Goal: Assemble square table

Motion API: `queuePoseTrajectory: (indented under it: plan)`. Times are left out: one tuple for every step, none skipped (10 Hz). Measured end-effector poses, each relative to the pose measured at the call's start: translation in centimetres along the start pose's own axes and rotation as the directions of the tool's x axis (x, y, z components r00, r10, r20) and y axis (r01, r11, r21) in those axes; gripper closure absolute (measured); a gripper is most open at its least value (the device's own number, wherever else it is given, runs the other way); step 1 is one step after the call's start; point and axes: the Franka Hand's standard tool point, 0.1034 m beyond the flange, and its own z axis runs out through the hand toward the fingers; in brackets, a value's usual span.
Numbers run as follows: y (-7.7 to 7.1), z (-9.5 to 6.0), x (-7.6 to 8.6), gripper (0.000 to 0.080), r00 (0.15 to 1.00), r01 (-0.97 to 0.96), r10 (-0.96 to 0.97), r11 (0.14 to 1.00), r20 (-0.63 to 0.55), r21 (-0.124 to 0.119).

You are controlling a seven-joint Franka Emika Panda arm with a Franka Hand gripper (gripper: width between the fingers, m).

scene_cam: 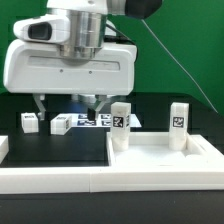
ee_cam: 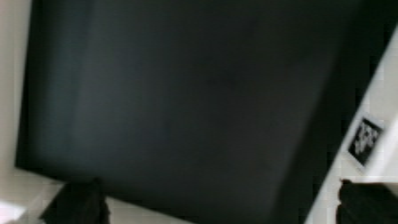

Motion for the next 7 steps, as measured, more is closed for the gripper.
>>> queuePoseTrajectory:
  plan:
    - [-0.1,0.0,0.1,0.0151,1.000,0.002,-0.002,1.000,-0.001,-0.001]
    - [-0.1,0.0,0.1,0.0151,1.000,0.002,-0.002,1.000,-0.001,-0.001]
    - [-0.1,0.0,0.1,0.0151,1.000,0.002,-0.002,1.000,0.000,0.000]
    - [0.0,0.1,0.0,0.0151,1.000,-0.020,0.020,1.000,0.000,0.004]
    - [0.1,0.2,-0.5,0.0151,0.993,-0.119,0.119,0.992,0.004,0.032]
    - [0.2,0.5,-1.7,0.0151,0.990,-0.139,0.138,0.990,0.022,0.040]
    - [0.0,0.9,-3.1,0.0151,0.988,-0.153,0.151,0.987,0.038,0.049]
